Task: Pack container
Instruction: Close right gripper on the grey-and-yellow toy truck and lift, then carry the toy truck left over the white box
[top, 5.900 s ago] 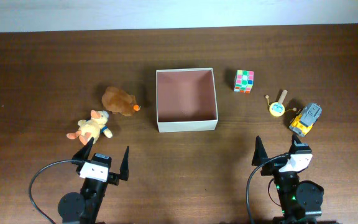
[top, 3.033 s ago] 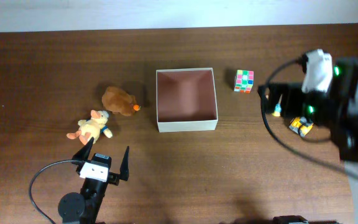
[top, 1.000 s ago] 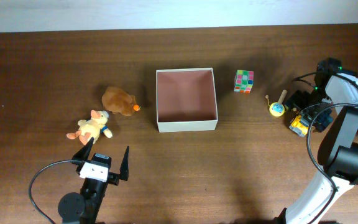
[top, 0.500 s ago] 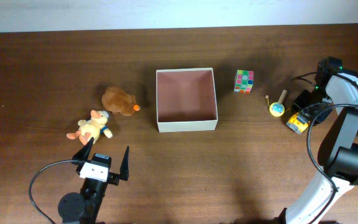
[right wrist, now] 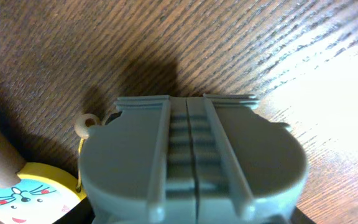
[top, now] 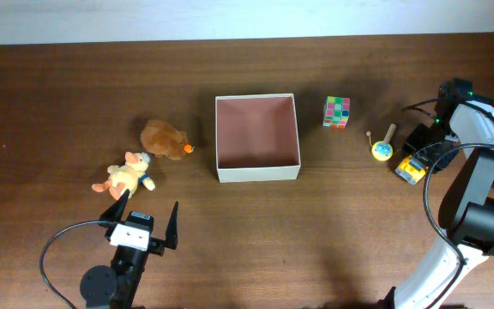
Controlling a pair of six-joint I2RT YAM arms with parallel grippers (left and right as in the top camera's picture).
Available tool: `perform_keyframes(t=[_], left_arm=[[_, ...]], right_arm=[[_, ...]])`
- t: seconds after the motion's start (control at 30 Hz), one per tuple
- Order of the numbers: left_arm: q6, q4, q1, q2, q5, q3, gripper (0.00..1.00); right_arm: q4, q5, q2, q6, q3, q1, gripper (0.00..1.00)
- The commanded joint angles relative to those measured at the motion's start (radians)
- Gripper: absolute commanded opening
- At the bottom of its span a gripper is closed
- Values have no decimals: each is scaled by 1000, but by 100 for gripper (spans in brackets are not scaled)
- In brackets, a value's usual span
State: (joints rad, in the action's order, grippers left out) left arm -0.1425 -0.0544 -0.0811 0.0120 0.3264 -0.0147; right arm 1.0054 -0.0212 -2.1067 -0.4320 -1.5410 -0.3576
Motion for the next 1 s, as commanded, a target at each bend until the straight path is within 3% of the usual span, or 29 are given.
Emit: perform_keyframes(t=[0.0, 0.63, 0.97], left_arm=[[-9, -2, -5, -7, 11, 5, 99], [-9, -2, -5, -7, 11, 5, 99], [-9, -2, -5, -7, 11, 5, 99]], right_arm=[[7, 79, 4, 64, -16, -3, 47], [296, 755, 60, 429, -414, 14, 50], [253, 801, 115, 428, -441, 261, 52]])
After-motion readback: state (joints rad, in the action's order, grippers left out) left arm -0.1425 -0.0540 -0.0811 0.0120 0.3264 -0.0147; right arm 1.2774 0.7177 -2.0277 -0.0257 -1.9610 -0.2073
